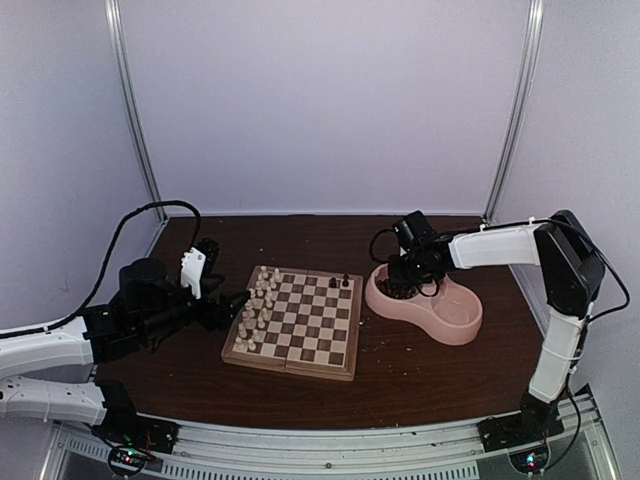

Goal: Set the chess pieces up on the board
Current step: Pick up the bishop from the storage box.

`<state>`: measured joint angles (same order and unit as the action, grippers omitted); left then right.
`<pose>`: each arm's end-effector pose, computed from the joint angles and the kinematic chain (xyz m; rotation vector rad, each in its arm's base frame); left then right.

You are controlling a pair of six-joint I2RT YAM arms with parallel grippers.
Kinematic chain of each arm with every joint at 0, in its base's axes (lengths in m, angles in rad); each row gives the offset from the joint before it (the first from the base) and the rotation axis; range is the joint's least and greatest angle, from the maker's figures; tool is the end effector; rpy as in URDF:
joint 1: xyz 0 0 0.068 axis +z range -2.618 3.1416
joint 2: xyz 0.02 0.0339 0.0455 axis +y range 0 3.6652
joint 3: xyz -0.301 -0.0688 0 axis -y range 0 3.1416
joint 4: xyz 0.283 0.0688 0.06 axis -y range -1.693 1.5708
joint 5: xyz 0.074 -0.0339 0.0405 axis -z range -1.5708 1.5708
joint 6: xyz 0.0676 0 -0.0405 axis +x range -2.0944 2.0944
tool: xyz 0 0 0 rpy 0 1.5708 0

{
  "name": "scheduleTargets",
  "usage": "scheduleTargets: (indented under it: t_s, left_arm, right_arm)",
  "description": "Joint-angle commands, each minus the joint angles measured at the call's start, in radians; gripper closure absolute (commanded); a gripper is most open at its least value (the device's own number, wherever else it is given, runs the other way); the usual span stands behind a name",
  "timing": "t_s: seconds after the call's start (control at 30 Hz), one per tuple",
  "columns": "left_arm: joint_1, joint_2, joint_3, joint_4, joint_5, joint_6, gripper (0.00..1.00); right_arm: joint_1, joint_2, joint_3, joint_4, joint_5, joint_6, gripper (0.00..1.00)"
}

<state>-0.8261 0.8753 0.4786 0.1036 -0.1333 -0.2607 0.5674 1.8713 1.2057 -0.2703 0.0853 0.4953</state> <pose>0.1736 -0.1750 0.2498 0.4411 1.8573 -0.6233 0.3848 0.2384 0.1596 -0.0558 2.5326 0.3285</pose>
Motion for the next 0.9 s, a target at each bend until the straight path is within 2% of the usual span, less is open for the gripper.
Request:
scheduleTargets:
  t_s: [0.0,0.33,0.6,0.87]
  left_arm:
    - [0.002,0.003,0.017,0.034,0.015,-0.005,0.24]
    - [0.002,0.059,0.039,0.037,0.047,0.004,0.24]
    - [0.002,0.078,0.049,0.046,0.104,-0.006,0.24]
    - [0.002,0.095,0.055,0.051,0.117,-0.010,0.24]
  right_arm:
    - [0.010,-0.050,-0.015,0.016,-0.018,-0.023,0.93]
    - [0.024,-0.101,-0.049,0.079,-0.082,-0.061,0.92]
    - [0.029,-0.158,-0.154,0.320,-0.269,-0.169,0.92]
    - [0.043,-0.209,-0.237,0.517,-0.554,-0.172,0.91]
